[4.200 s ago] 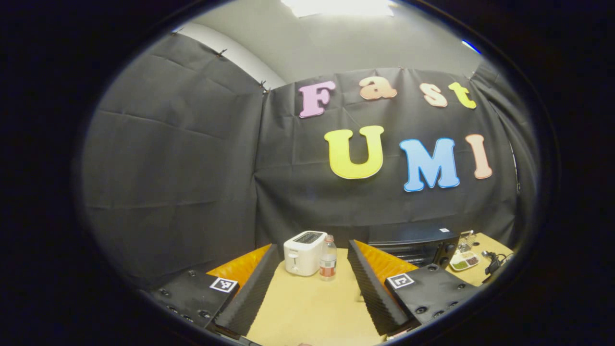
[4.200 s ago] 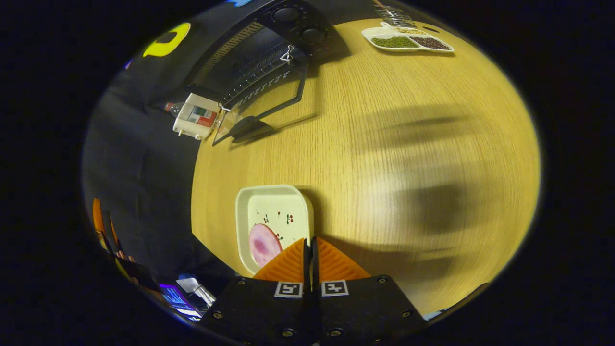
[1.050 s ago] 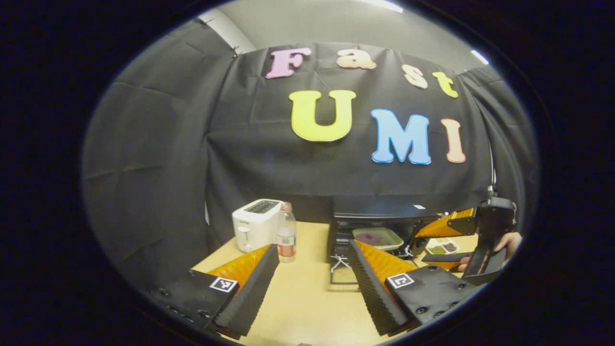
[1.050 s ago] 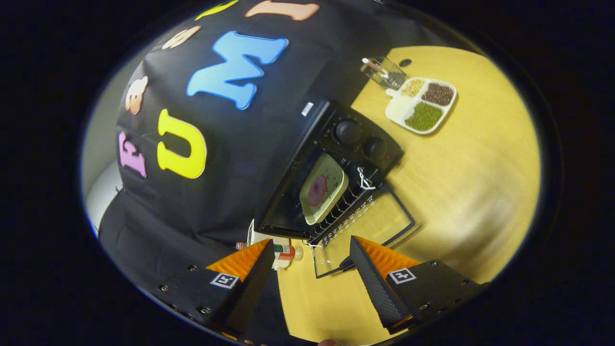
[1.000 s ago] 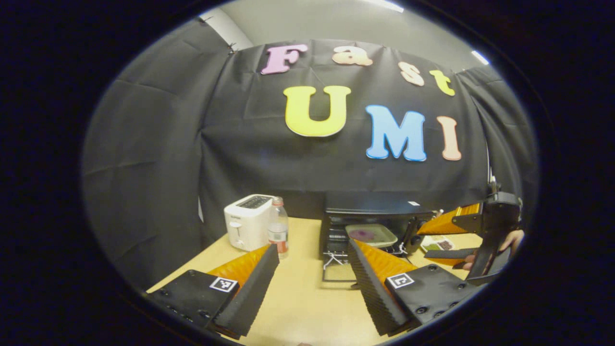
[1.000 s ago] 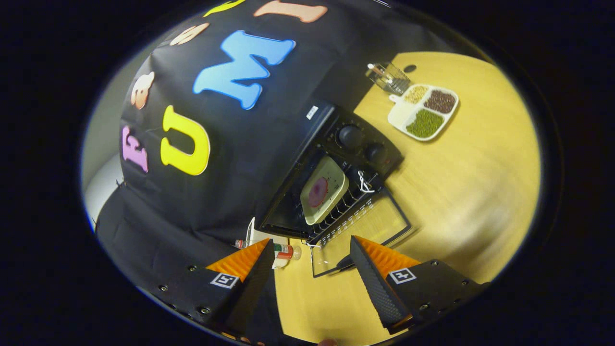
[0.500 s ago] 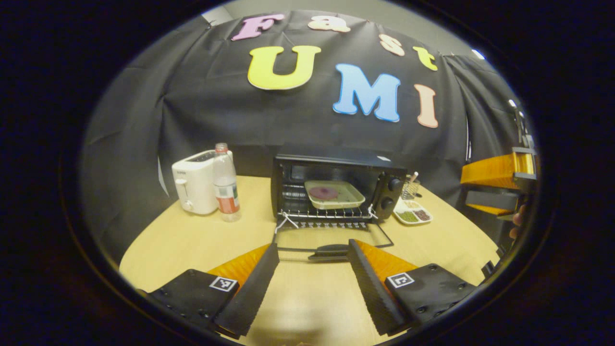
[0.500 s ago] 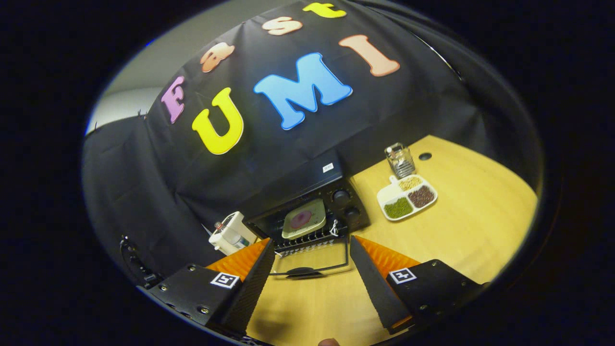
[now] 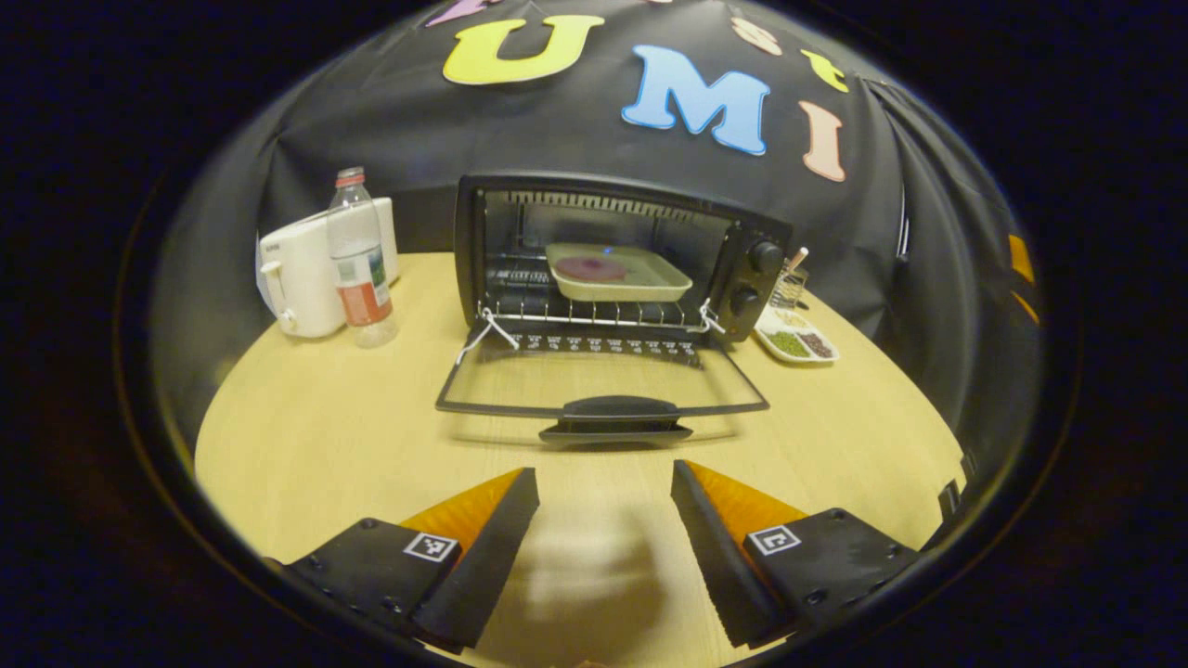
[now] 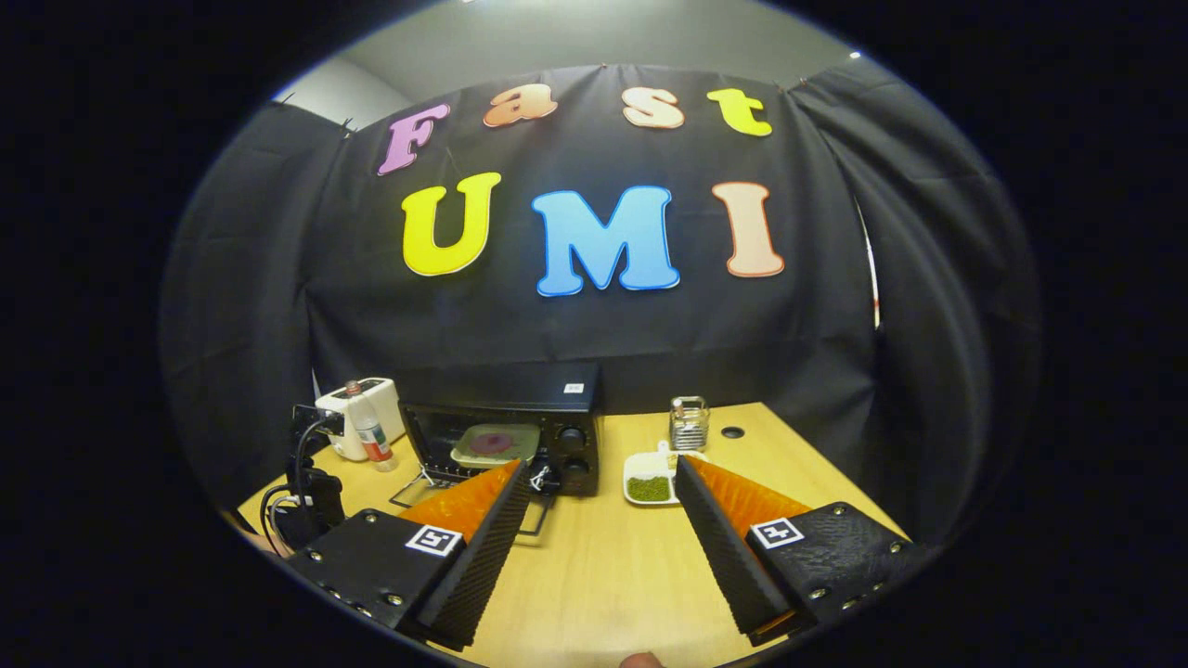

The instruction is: Open the electric oven with the left hand, put the food in, and close the electric oven.

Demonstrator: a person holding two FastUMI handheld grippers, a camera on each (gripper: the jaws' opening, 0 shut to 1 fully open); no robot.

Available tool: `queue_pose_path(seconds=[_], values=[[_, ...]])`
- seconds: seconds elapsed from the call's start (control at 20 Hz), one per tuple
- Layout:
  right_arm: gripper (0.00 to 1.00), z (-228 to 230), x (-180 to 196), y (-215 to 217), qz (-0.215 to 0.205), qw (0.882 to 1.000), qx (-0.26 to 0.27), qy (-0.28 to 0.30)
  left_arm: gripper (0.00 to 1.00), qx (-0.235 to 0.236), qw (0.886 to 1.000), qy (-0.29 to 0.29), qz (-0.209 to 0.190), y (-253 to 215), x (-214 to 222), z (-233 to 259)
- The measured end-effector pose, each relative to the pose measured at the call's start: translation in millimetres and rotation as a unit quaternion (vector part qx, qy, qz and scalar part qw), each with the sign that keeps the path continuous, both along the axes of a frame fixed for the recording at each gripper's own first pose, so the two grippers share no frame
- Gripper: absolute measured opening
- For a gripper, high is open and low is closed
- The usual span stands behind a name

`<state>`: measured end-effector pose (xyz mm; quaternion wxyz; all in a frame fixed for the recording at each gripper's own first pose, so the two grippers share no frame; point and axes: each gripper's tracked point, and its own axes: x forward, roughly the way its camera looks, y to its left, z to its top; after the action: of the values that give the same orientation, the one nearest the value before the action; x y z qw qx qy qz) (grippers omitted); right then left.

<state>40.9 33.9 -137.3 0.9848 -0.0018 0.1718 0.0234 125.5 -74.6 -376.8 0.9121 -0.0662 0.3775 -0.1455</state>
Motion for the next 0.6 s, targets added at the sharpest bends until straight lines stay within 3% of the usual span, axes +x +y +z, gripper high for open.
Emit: queue_pose_path(seconds=[0.25,0.6], values=[[0.98,9,-8,-28,-0.041,0.999,-0.028,-0.003,0.98,0.015,0.999,0.029,-0.014,-11,12,-30],[0.98,9,-14,-52,-0.083,0.995,-0.054,0.003,0.96,0.052,0.999,0.002,-0.011,-17,36,-37]])
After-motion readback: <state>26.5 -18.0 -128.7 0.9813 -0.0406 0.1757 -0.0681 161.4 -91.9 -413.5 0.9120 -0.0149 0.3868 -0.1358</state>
